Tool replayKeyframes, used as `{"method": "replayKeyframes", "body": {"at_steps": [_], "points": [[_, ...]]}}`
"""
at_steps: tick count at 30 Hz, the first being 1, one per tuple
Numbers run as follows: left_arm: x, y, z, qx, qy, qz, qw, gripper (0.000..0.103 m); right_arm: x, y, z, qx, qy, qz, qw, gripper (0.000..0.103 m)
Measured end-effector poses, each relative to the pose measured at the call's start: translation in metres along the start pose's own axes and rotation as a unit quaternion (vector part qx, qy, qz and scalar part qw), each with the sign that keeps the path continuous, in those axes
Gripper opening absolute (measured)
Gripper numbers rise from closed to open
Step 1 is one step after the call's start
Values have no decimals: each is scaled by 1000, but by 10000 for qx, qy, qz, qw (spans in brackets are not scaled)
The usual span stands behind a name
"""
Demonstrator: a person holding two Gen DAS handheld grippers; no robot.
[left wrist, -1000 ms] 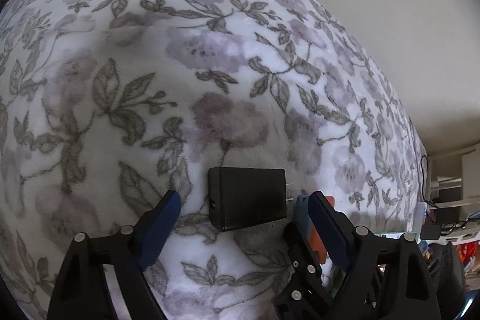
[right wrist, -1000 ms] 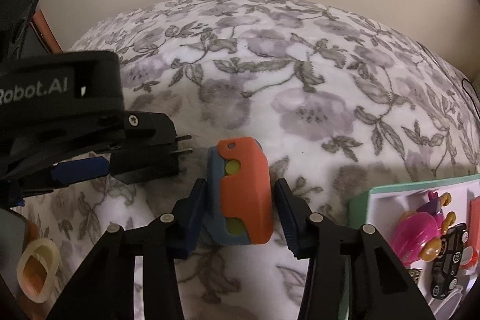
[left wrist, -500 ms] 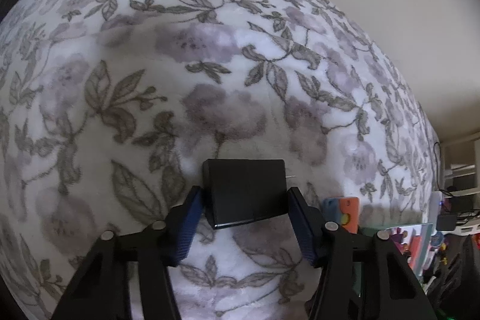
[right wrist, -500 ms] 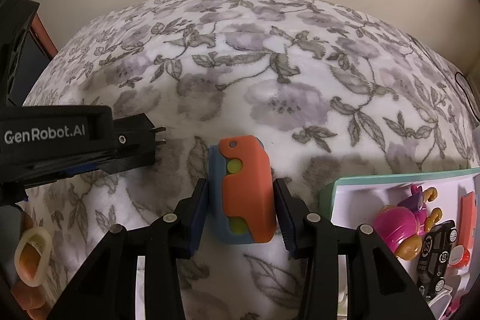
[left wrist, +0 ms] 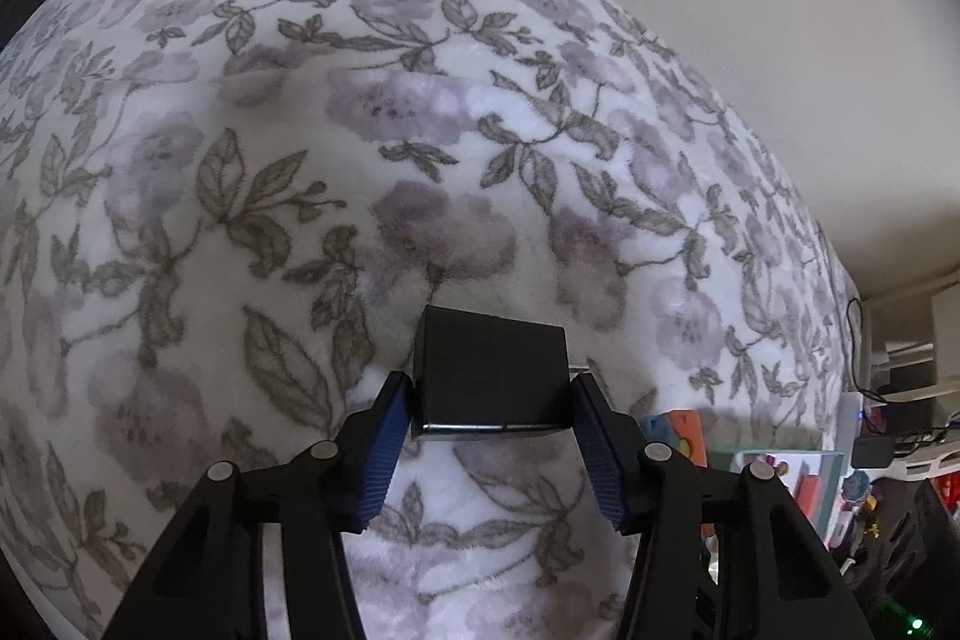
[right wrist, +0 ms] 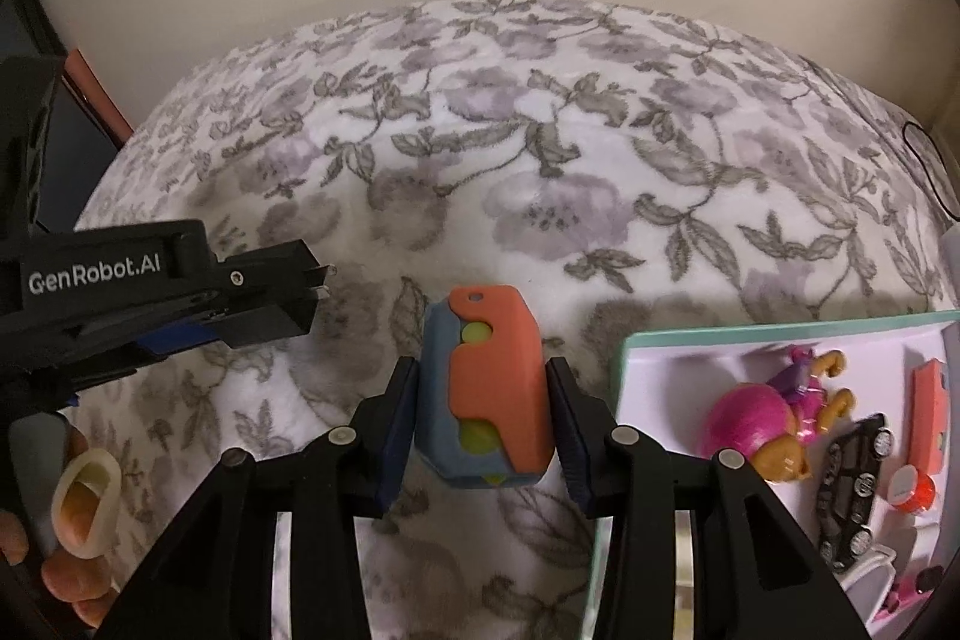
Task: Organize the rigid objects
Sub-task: 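Carry orange-and-blue toy in right gripper and charger in left into tray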
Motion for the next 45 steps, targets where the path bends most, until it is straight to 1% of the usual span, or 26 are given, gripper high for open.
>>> {"method": "replayKeyframes", "body": {"at_steps": [6, 10, 15, 20, 23, 26, 30, 33, 38, 45], "points": [[16, 11, -24, 129, 119, 73, 9998, 57, 17, 6, -36, 190, 82, 7, 9998, 44], [28, 25, -38, 177, 258, 126, 9994, 57, 39, 20, -59, 246, 180, 130, 9994, 44], [54, 56, -49, 124, 302, 513, 9982, 57, 74, 49, -83, 202, 397, 430, 9981, 44], [80, 90, -54, 61, 343, 911, 9952, 57, 112, 78, -99, 77, 508, 834, 9952, 44], [94, 109, -50, -56, 362, 1107, 9932, 57, 131, 96, -103, -26, 562, 1008, 9933, 44], [106, 128, -39, -261, 453, 1206, 9913, 57, 146, 111, -104, -127, 735, 1113, 9910, 44], [123, 152, -23, -570, 518, 1363, 9877, 57, 160, 122, -104, -199, 707, 1237, 9896, 44], [134, 165, -14, -695, 497, 1503, 9849, 56, 168, 128, -100, -274, 736, 1295, 9885, 44], [146, 175, -3, -789, 386, 1696, 9816, 56, 175, 131, -90, -369, 739, 1307, 9880, 44], [144, 174, 0, -790, 336, 1660, 9824, 56, 179, 134, -82, -447, 720, 1334, 9874, 44]]}}
Point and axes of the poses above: each gripper's, at about its wrist camera, not at the fingertips, and z roughly the way its jaws point, x to its right, y to its underside, the point moved 2 cm from there along z, roughly the way its jaws point, and after that the axes turned 11 degrees about y, right-handed, at the moved point
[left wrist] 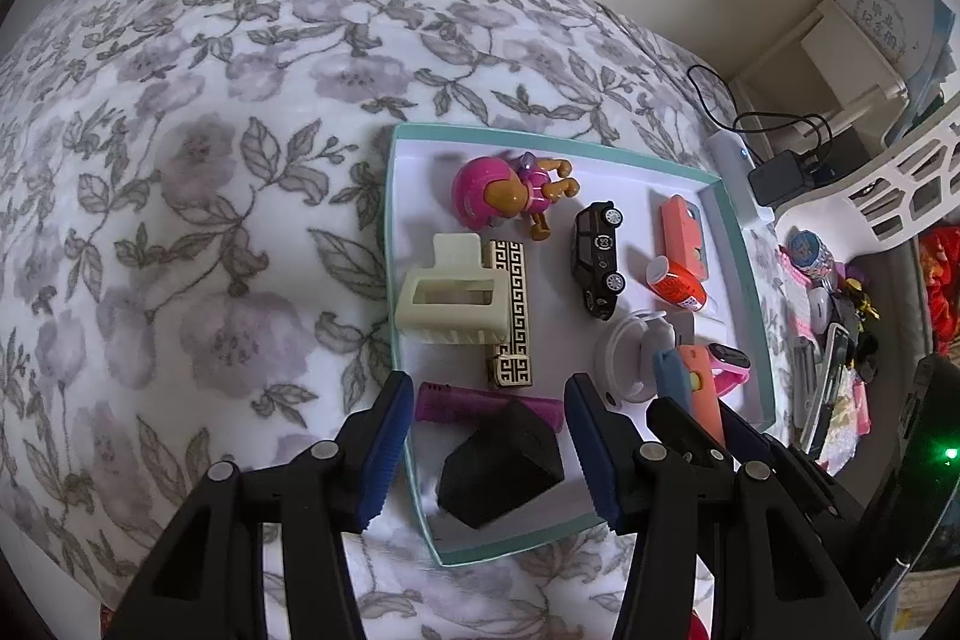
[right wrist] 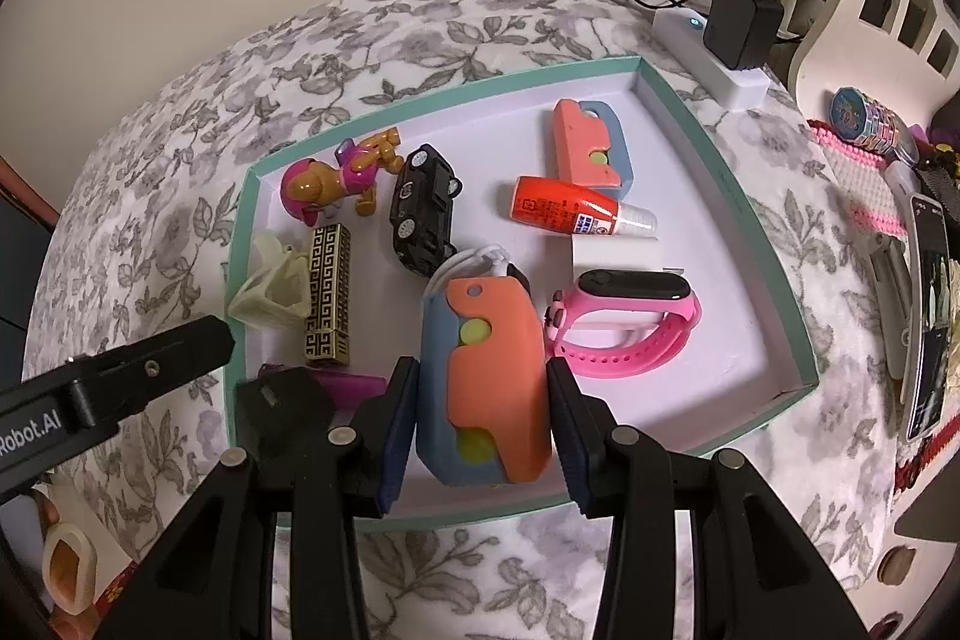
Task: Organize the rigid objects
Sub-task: 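Carry orange-and-blue toy in right gripper and charger in left into tray, then open right gripper releasing orange-and-blue toy while left gripper withdraws from charger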
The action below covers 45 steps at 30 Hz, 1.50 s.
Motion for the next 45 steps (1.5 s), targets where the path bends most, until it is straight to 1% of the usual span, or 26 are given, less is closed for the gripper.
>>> {"method": "replayKeyframes", "body": {"at_steps": [2, 4, 5, 10, 13, 15, 16, 17, 18, 19, 20, 21, 22, 24, 25, 26, 27, 29, 32, 37, 45], "points": [[-4, 0, -1, 23, -59, -37, 10000, 56, 0, 1, 3, -37, -2, 6, 10000, 44], [-8, 1, -3, 64, -203, -46, 9998, 56, -1, 2, 5, -60, 14, -4, 10000, 44], [-10, 1, -3, 79, -270, -47, 9996, 58, -2, 2, 6, -67, 33, -13, 10000, 44], [-23, 8, -1, 30, -576, -116, 9983, 59, -2, 4, 9, -109, 137, -16, 9998, 45], [-30, 11, -3, 74, -647, -205, 9977, 70, -3, 5, 9, -107, 167, -32, 9998, 45], [-36, 13, -7, 145, -677, -263, 9973, 73, -3, 6, 10, -118, 177, -39, 9998, 46], [-38, 14, -9, 173, -695, -283, 9970, 78, -3, 6, 10, -121, 186, -49, 9997, 46], [-41, 15, -12, 207, -722, -304, 9967, 84, -4, 7, 10, -113, 190, -65, 9997, 49], [-42, 17, -13, 231, -747, -319, 9964, 87, -5, 8, 10, -106, 186, -80, 9997, 52], [-44, 17, -14, 255, -766, -330, 9962, 91, -5, 8, 10, -89, 181, -95, 9998, 61], [-45, 19, -15, 285, -787, -337, 9959, 96, -6, 9, 9, -49, 180, -116, 9998, 66], [-47, 21, -18, 327, -814, -340, 9956, 99, -7, 9, 7, -5, 189, -138, 9997, 68], [-48, 22, -19, 361, -829, -336, 9953, 103, -8, 10, 6, 31, 196, -150, 9997, 73], [-49, 24, -23, 445, -865, -293, 9948, 103, -9, 11, 2, 128, 195, -159, 9996, 76], [-49, 25, -25, 492, -899, -264, 9944, 103, -9, 11, 1, 157, 186, -158, 9996, 80], [-50, 27, -27, 530, -936, -244, 9939, 103, -10, 12, 0, 186, 176, -156, 9996, 85], [-50, 28, -28, 566, -997, -233, 9931, 103, -10, 12, -2, 219, 172, -154, 9995, 86], [-53, 30, -31, 607, -999, -236, 9929, 103, -10, 13, -6, 300, 168, -137, 9993, 86], [-54, 33, -38, 676, -854, -258, 9937, 103, -9, 14, -13, 400, 153, -67, 9991, 86], [-49, 39, -52, 866, -1067, -100, 9905, 103, -6, 12, -25, 608, 220, 49, 9979, 86], [-41, 46, -68, 1125, -1220, 160, 9860, 103, -11, 13, -42, 981, 405, -13, 9943, 86]]}}
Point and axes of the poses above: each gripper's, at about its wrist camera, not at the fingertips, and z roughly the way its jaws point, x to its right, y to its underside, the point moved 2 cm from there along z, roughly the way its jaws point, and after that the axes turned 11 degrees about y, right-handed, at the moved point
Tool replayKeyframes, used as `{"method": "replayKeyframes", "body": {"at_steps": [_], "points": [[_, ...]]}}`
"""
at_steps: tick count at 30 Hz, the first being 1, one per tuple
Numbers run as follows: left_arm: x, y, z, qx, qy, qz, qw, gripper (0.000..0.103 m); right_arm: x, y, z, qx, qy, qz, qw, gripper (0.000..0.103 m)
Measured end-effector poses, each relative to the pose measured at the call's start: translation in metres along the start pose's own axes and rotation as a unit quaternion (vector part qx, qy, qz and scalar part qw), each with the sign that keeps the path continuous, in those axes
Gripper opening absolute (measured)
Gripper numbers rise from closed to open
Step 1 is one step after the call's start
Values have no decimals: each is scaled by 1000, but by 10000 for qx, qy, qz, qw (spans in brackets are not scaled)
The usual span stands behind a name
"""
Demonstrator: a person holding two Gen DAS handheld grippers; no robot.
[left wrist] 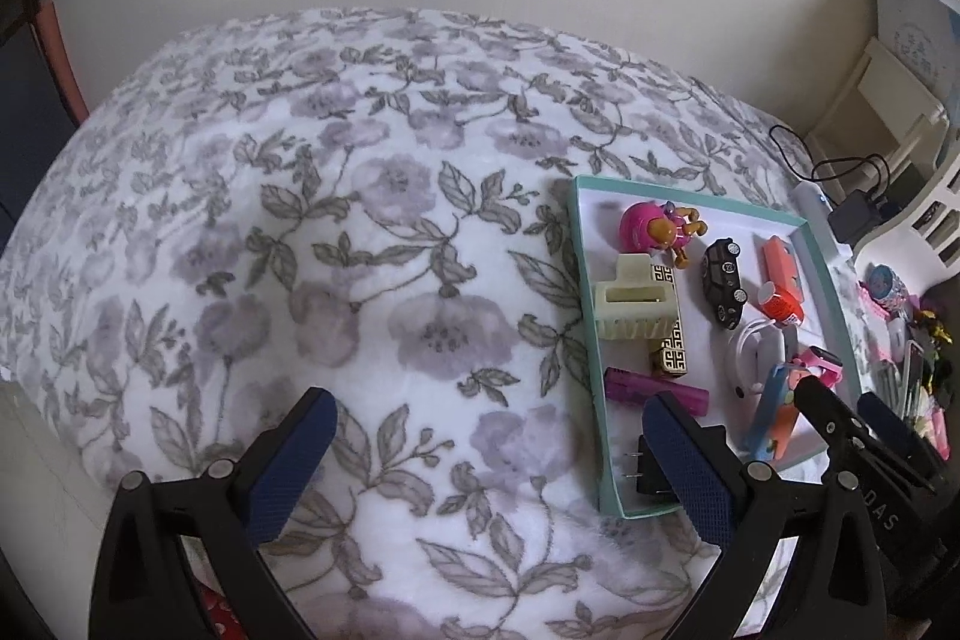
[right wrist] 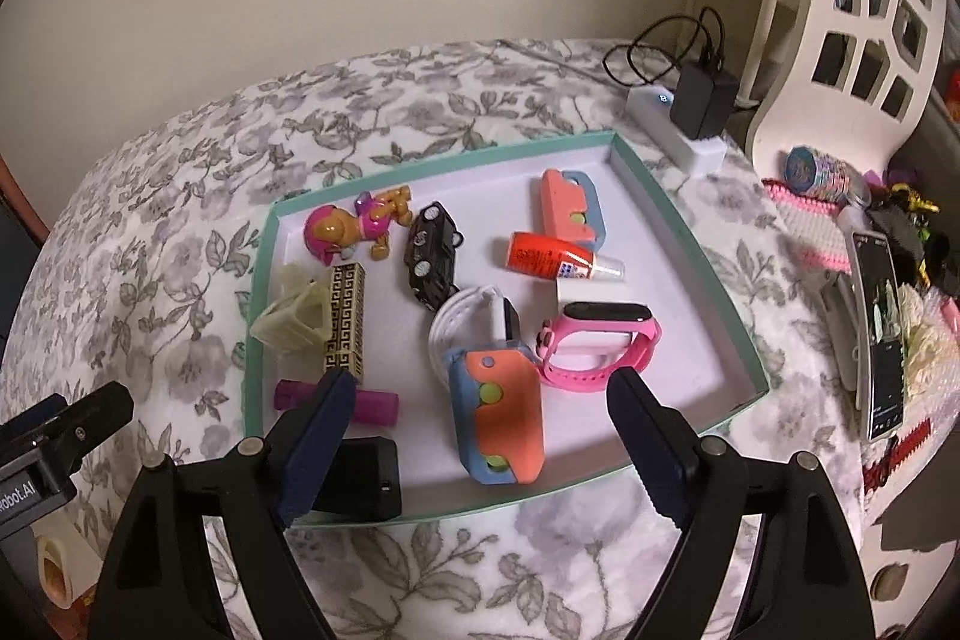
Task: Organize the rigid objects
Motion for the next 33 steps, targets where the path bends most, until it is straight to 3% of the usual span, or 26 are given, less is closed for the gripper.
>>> {"method": "replayKeyframes", "body": {"at_steps": [9, 33], "points": [[-7, 3, -10, 122, -325, -18, 9994, 103, -11, -1, -16, 256, -211, -45, 9994, 86], [-13, 3, -11, 127, -408, -107, 9990, 103, -16, -1, -23, 395, -149, 45, 9991, 86]]}}
Point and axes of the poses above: each gripper's, at about its wrist camera, not at the fingertips, and z roughly the way its jaws point, x to its right, y to its underside, the point moved 2 cm from there along z, roughly the way its jaws point, and after that the axes turned 11 degrees about y, right-handed, at the moved point
